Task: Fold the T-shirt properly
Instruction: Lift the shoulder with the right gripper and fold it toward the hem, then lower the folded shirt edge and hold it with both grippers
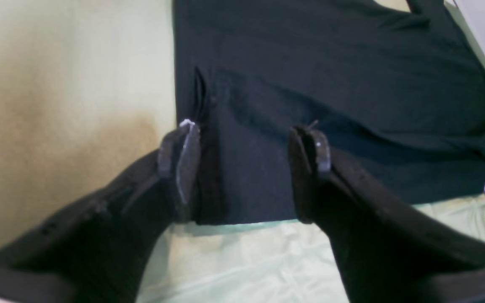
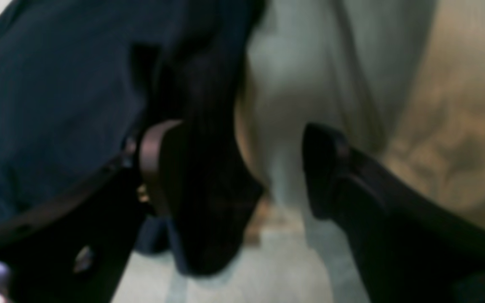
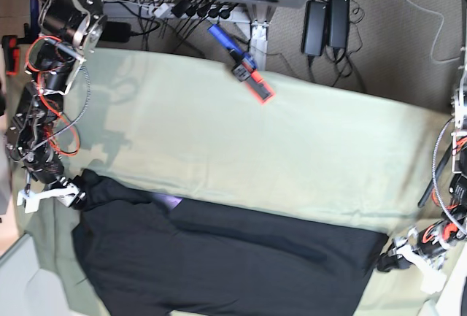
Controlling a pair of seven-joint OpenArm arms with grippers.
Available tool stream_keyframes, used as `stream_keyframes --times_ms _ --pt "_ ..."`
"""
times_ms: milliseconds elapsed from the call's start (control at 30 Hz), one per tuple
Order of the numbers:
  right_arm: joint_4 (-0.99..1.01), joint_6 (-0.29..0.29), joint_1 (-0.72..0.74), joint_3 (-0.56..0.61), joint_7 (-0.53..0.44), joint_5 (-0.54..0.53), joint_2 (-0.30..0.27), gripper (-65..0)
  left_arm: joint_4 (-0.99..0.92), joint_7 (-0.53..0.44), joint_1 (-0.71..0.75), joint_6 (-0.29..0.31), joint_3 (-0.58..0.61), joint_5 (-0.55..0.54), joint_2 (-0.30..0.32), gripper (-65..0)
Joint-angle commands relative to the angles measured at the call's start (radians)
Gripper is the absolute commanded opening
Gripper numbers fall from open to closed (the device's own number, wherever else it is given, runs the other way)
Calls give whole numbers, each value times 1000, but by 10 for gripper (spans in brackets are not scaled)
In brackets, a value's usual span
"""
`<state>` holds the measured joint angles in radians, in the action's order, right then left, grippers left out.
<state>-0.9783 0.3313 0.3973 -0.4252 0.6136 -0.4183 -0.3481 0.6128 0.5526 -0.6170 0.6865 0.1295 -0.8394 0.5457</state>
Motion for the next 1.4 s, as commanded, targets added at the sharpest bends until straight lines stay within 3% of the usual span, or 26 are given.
stream_keyframes --times_ms 0,500,733,1367 --pt "-14 43 14 -2 -22 -17 -6 -226 13 -20 -27 12 -6 -17 17 -278" --pt "-13 48 -10 -3 -34 -34 129 -226 13 -21 -11 12 -6 -17 14 -278" --pt "-14 51 -10 -3 -32 -48 130 -226 13 6 17 12 -6 -62 14 -278" --pt "-116 51 -7 -3 34 -98 133 -226 13 6 28 12 -6 -62 14 -278"
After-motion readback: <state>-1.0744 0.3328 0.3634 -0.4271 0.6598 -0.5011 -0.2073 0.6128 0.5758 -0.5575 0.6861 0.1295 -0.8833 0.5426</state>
